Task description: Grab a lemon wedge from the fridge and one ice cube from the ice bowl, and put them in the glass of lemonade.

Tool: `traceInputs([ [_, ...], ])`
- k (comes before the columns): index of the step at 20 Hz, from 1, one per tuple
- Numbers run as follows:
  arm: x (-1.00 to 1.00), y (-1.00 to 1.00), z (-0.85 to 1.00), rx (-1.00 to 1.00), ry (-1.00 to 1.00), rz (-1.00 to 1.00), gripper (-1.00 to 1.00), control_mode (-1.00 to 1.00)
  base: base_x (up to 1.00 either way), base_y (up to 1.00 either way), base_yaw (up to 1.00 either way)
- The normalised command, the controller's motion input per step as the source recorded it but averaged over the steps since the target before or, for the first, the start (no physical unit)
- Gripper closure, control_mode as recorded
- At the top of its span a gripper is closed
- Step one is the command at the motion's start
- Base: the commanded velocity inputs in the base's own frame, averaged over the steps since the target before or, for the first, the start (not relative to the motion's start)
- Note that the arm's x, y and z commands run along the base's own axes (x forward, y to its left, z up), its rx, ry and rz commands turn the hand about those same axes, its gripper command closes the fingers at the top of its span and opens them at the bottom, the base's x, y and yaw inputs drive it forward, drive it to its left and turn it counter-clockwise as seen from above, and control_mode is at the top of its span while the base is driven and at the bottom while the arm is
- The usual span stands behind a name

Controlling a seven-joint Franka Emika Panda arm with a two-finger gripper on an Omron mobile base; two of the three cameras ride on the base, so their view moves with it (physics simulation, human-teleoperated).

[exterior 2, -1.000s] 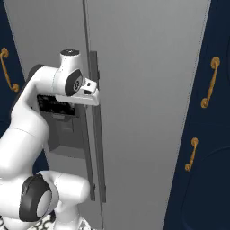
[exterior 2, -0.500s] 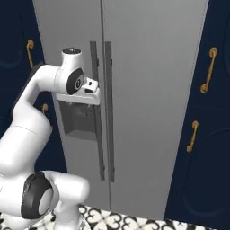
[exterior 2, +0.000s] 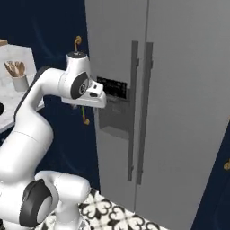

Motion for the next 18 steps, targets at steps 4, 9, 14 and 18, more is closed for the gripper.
traceInputs([
  [4, 0.00, 0.00, 0.00, 0.00, 0.00, 0.00, -1.00, 1.00, 0.35, 0.27, 0.72],
  [9, 0.00, 0.00, 0.00, 0.00, 0.00, 0.00, -1.00, 1.00, 0.64, 0.44, 0.64],
  [14, 0.00, 0.00, 0.00, 0.00, 0.00, 0.00, -1.00, 1.00, 0.70, 0.51, 0.62],
  [18, 0.00, 0.00, 0.00, 0.00, 0.00, 0.00, -1.00, 1.00, 0.80, 0.39, 0.59],
])
